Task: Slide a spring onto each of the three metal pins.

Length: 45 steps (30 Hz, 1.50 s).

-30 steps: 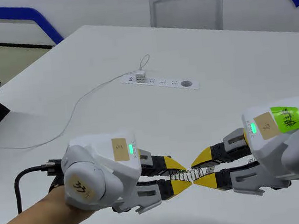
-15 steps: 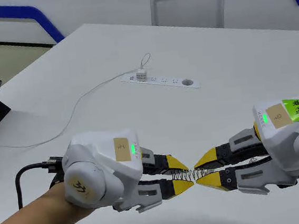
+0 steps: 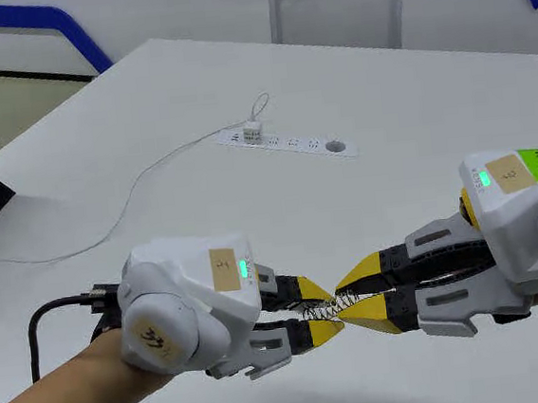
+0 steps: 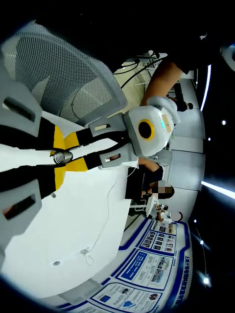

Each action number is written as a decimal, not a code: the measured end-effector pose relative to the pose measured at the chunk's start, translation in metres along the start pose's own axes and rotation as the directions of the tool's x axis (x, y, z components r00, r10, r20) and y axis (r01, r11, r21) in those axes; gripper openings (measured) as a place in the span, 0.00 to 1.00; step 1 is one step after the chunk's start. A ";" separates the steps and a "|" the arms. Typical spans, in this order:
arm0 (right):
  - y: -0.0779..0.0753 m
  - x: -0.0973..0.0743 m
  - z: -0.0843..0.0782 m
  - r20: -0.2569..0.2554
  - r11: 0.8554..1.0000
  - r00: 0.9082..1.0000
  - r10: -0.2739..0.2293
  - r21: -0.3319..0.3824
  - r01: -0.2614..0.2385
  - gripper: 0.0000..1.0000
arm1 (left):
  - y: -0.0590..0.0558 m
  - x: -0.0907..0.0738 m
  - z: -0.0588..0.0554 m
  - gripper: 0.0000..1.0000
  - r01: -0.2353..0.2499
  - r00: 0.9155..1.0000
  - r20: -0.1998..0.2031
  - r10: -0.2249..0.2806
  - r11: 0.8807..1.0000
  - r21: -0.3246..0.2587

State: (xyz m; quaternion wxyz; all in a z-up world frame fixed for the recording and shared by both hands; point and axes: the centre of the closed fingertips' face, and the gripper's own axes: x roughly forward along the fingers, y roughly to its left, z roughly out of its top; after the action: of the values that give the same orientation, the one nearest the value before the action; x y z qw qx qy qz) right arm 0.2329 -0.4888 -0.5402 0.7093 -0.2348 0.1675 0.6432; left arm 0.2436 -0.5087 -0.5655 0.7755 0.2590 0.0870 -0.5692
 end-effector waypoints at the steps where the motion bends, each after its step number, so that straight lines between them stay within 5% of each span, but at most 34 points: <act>1: 0.001 0.000 0.000 -0.001 1.000 1.000 0.004 0.004 -0.004 0.11 | -0.001 0.000 0.000 0.10 0.002 1.000 0.000 -0.002 1.000 0.001; 7: 0.001 0.003 0.014 0.054 0.999 0.998 0.016 0.043 -0.019 0.11 | 0.001 -0.002 0.002 0.10 -0.007 1.000 0.023 0.008 0.999 -0.039; 16: 0.006 0.011 0.017 0.033 0.999 0.999 0.010 0.044 -0.011 0.10 | -0.002 -0.007 -0.002 0.10 -0.006 0.999 0.035 0.008 0.997 -0.073; 26: -0.005 0.016 0.018 0.013 0.998 0.999 -0.030 0.057 0.029 0.10 | 0.005 -0.015 -0.015 0.13 -0.057 0.998 0.019 0.059 0.991 -0.118; 33: -0.021 0.007 0.020 0.016 0.994 0.997 -0.074 0.081 0.072 0.10 | 0.017 -0.028 -0.030 0.27 -0.137 0.989 0.023 0.144 0.970 -0.203; 45: -0.047 0.006 0.000 -0.057 0.983 0.989 -0.134 0.116 0.140 0.11 | 0.035 -0.052 -0.052 0.61 -0.235 0.969 0.001 0.246 0.928 -0.290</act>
State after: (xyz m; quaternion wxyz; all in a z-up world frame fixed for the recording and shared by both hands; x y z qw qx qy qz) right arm 0.2799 -0.4867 -0.5374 0.7604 -0.2185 0.2065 0.5756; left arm 0.2667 -0.4319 -0.5772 0.8701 0.1417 0.1221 -0.4560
